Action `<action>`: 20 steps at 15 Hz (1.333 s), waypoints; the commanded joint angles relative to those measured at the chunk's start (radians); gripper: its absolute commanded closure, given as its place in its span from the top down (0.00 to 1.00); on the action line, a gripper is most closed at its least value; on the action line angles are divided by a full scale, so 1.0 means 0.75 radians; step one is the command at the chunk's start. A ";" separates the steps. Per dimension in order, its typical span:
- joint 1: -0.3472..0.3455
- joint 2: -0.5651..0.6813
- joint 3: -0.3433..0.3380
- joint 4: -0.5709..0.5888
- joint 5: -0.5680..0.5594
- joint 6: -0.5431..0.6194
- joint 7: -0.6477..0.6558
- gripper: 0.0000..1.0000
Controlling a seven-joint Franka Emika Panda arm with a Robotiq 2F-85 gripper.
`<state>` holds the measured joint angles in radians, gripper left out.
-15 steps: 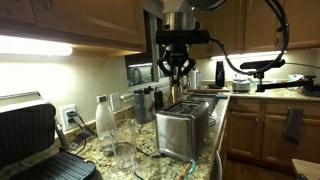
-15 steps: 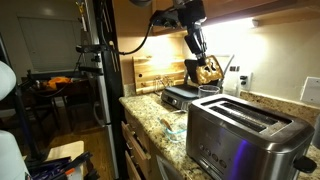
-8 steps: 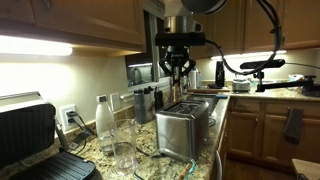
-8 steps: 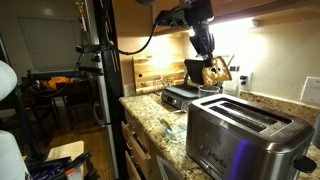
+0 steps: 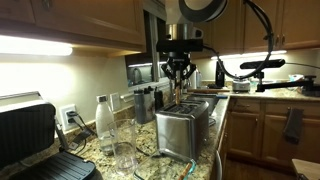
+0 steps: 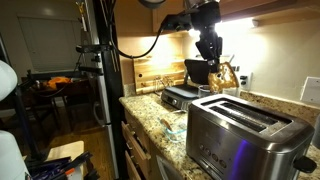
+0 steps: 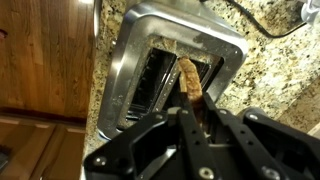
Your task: Put the two slices of bread in each of the two slots of the toaster
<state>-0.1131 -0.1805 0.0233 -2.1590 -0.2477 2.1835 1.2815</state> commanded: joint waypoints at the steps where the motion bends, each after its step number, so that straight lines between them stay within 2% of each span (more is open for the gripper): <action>1: -0.021 0.007 -0.032 -0.022 -0.022 0.068 0.035 0.09; 9: -0.052 0.018 -0.099 -0.055 -0.004 0.174 0.015 0.10; 20: -0.031 0.097 -0.101 -0.091 0.026 0.286 0.007 0.09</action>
<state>-0.1429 -0.1083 -0.0483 -2.1958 -0.2438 2.3455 1.2814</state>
